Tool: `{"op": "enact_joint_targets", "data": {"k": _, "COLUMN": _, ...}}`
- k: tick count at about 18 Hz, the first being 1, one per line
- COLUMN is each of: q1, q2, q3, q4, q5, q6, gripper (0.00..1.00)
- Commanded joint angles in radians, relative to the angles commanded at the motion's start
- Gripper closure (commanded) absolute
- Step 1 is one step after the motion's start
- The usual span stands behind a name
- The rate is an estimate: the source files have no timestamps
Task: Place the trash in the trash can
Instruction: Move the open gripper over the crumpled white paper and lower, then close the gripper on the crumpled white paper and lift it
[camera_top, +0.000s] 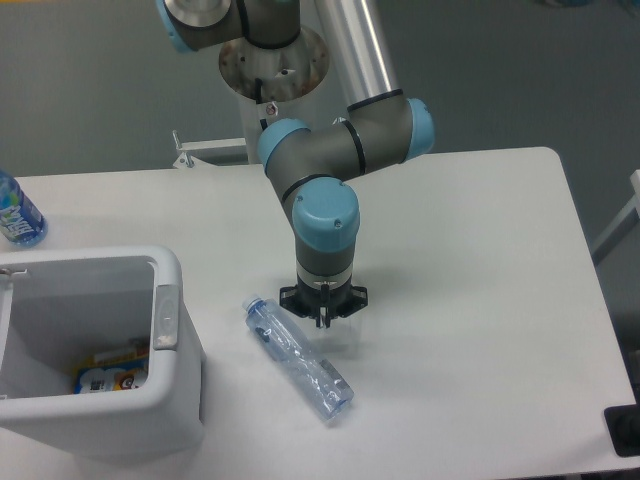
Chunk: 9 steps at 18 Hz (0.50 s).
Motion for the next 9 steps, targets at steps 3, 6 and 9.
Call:
{"op": "enact_joint_targets", "data": {"k": 3, "q1": 0.003, "q2": 0.011, "q3": 0.015, "q4": 0.002, "q5": -0.002, "q6": 0.023, "gripper": 1.00}}
{"op": "enact_joint_targets", "data": {"k": 6, "q1": 0.024, "q2": 0.035, "q3": 0.028, "q4": -0.003, "q5": -0.009, "q6": 0.058, "gripper": 1.00}}
{"op": "enact_joint_targets", "data": {"k": 9, "q1": 0.046, "q2": 0.089, "q3": 0.044, "q4": -0.005, "q5": -0.018, "q6": 0.058, "gripper": 1.00}}
